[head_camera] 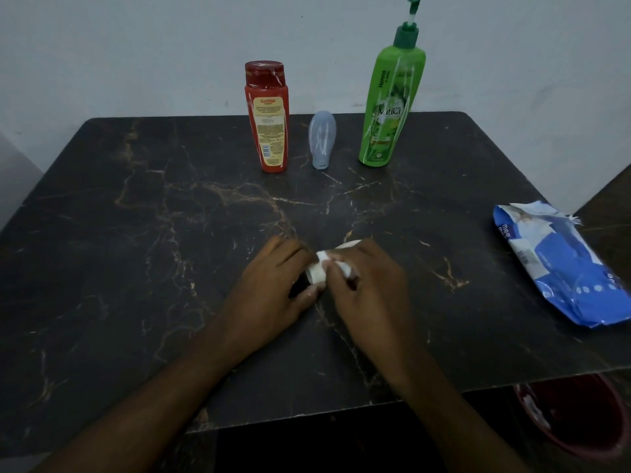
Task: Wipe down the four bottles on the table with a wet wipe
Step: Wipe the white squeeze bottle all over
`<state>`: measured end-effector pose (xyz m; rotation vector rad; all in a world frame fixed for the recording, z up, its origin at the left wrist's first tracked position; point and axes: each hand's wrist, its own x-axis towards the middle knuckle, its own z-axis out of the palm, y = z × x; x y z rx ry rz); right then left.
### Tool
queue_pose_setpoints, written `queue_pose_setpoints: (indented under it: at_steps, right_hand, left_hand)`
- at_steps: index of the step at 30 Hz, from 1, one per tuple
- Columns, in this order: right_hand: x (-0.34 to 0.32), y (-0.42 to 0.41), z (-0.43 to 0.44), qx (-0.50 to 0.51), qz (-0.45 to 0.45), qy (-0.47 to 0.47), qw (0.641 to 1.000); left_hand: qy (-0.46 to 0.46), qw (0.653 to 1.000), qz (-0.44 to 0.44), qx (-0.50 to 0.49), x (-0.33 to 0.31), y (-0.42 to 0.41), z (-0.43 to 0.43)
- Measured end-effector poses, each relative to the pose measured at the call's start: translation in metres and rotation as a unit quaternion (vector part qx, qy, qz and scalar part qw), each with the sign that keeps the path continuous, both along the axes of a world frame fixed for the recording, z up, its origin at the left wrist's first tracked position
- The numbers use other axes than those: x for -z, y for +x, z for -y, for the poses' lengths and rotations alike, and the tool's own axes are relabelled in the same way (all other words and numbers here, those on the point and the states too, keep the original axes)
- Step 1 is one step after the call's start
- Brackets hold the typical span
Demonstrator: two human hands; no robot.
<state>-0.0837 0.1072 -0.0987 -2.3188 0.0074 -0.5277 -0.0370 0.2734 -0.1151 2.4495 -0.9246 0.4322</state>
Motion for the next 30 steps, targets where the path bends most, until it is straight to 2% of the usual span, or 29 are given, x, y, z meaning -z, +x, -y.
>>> queue_pose_setpoints:
  at_steps: [3,6,9,14,17,21,24,27,30]
  right_hand:
    - [0.002,0.001,0.005,-0.009,0.005,0.002,1.0]
    - [0.003,0.008,0.031,0.055,0.013,0.016,0.998]
    - [0.006,0.011,0.052,0.107,-0.02,0.068,0.992]
    - [0.01,0.007,0.052,0.122,-0.04,0.13,0.983]
    - [0.006,0.006,0.036,0.116,-0.015,0.103,0.988]
    - [0.003,-0.003,0.009,0.025,0.016,0.006,1.0]
    - [0.006,0.001,0.02,0.053,0.02,0.008,0.998]
    - [0.009,0.005,0.043,0.121,-0.033,0.062,0.99]
    - [0.012,0.0,0.052,0.121,-0.1,0.051,0.986]
  left_hand:
    - [0.004,1.0,-0.001,-0.001,0.0,0.0,0.0]
    - [0.007,1.0,-0.001,-0.007,-0.002,-0.001,0.0]
    - [-0.002,1.0,-0.01,-0.004,-0.004,-0.002,0.0]
    - [-0.026,0.999,-0.025,0.001,-0.004,-0.003,0.0]
    - [-0.032,0.999,-0.031,0.002,-0.002,-0.002,0.0]
    - [-0.042,0.999,-0.033,0.004,-0.002,-0.002,0.0]
    - [-0.045,0.998,-0.04,0.009,-0.003,-0.002,-0.001]
    - [-0.053,0.997,-0.045,0.013,-0.003,-0.002,-0.002]
    - [-0.06,0.997,-0.046,0.015,-0.002,-0.001,-0.001]
